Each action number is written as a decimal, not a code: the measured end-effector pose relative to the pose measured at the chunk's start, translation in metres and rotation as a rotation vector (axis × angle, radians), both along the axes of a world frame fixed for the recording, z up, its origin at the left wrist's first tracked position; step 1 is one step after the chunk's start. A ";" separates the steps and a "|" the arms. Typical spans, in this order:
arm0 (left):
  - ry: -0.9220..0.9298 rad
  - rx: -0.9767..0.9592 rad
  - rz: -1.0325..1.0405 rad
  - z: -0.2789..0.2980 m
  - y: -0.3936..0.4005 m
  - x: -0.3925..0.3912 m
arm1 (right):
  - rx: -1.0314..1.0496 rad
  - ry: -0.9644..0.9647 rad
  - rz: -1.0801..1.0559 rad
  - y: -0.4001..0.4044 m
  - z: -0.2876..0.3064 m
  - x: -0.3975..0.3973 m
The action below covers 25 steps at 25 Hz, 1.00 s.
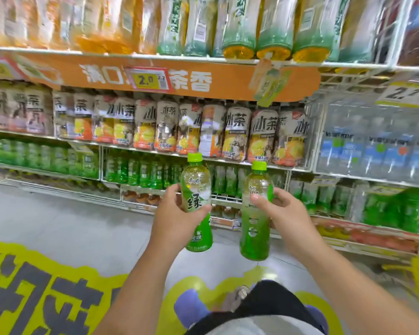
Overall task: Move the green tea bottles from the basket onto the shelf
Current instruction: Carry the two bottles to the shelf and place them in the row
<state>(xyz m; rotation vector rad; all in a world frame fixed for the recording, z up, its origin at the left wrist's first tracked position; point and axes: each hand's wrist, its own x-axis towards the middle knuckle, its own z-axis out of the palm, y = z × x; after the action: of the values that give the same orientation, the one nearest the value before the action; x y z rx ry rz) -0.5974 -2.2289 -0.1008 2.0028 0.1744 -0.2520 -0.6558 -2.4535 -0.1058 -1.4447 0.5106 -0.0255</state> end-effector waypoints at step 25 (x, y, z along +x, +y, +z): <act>0.089 0.020 -0.062 -0.386 -0.007 0.198 | -0.009 0.174 -0.387 0.056 -0.359 0.192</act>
<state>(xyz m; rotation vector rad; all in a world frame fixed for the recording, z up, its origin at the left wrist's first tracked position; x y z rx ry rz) -0.3998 -2.2364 -0.4867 2.0198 0.1716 -0.3811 -0.4634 -2.3975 -0.4652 -1.3453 0.9286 -0.2120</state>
